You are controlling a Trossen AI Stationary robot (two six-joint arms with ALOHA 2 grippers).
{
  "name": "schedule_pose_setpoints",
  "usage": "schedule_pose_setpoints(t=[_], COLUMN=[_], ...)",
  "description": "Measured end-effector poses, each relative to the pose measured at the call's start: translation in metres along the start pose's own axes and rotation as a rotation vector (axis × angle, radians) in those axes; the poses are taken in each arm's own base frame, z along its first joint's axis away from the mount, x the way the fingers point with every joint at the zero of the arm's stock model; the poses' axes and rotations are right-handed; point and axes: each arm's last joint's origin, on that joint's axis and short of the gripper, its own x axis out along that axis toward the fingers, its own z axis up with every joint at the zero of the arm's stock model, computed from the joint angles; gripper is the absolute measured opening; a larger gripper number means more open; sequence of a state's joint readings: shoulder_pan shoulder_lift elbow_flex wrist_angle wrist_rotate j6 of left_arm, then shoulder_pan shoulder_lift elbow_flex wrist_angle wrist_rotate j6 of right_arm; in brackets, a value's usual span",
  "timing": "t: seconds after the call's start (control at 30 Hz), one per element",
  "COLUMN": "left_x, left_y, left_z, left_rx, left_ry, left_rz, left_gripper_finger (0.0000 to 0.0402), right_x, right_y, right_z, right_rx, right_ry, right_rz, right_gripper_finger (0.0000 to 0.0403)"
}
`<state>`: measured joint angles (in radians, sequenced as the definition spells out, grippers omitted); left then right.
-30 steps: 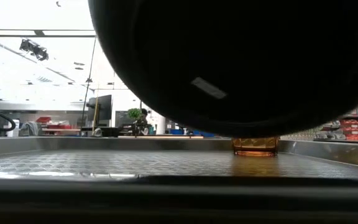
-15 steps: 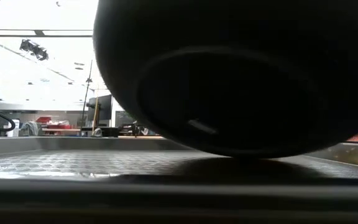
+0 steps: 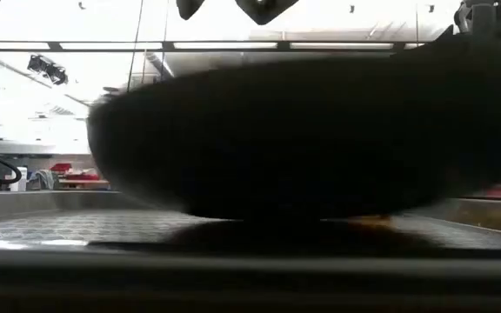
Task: Pick and place plate/cup/fork/spoon on tray
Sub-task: Put the black plate on the black tray, beneath the orange cup
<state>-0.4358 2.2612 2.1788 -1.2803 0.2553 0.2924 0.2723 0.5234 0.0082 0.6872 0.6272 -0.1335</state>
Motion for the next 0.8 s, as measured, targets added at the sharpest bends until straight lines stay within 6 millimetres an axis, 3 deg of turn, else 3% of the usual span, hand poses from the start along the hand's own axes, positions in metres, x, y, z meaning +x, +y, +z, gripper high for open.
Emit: schedule_pose_setpoints(t=[0.2, 0.5, 0.8], left_x=[0.002, 0.058, 0.070], left_y=[0.000, 0.005, 0.015], left_z=[-0.018, -0.065, -0.071], left_rx=[-0.119, -0.273, -0.288], left_ry=[0.189, 0.499, 0.440], left_rz=[0.075, 0.037, 0.002], left_gripper_finger=[0.0099, 0.0069, 0.0034], right_x=[0.000, 0.000, 0.000], right_y=[0.000, 0.000, 0.000], right_z=[0.000, 0.000, 0.000], right_rx=[0.000, 0.000, 0.000], right_ry=[0.000, 0.000, 0.000], right_rz=[0.000, 0.000, 0.000], right_gripper_finger=[0.0137, 0.0137, 0.0137])
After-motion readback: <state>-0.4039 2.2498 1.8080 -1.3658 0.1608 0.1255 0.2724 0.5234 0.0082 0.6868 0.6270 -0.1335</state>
